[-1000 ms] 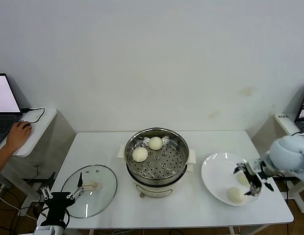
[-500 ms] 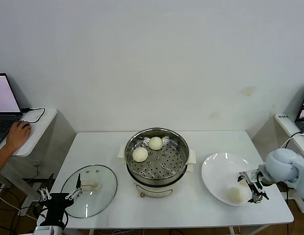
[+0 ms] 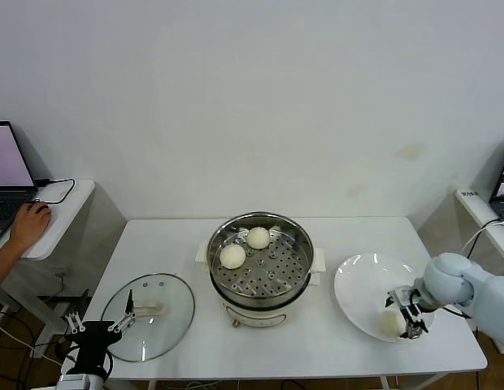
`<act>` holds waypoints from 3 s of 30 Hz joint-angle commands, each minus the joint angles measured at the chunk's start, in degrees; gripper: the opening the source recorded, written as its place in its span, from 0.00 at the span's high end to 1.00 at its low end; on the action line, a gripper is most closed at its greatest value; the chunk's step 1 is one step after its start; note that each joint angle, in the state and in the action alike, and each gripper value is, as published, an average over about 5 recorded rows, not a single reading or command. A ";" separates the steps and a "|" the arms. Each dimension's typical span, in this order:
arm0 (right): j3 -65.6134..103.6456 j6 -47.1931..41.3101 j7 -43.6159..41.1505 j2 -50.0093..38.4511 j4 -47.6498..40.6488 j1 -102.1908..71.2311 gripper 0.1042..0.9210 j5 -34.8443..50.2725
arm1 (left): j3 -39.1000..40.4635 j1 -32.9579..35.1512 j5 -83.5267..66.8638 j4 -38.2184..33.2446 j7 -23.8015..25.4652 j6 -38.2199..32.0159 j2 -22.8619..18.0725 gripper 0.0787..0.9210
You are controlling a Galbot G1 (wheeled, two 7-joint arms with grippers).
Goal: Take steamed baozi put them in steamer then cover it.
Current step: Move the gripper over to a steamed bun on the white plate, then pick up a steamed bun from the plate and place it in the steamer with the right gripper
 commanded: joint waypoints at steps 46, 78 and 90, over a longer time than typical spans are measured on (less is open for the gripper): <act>-24.84 -0.76 3.11 22.13 3.56 53.31 0.45 26.55 | 0.00 -0.75 -0.24 -1.52 -0.03 0.13 0.16 0.12; -36.77 22.56 3.53 39.39 -0.85 44.38 0.43 10.54 | -0.82 -1.28 -0.95 -0.43 -0.29 -0.53 -0.87 0.12; -34.63 22.89 3.88 34.90 0.81 45.30 0.33 10.34 | -0.66 -1.35 -0.89 -0.46 -0.29 -0.55 -0.90 0.12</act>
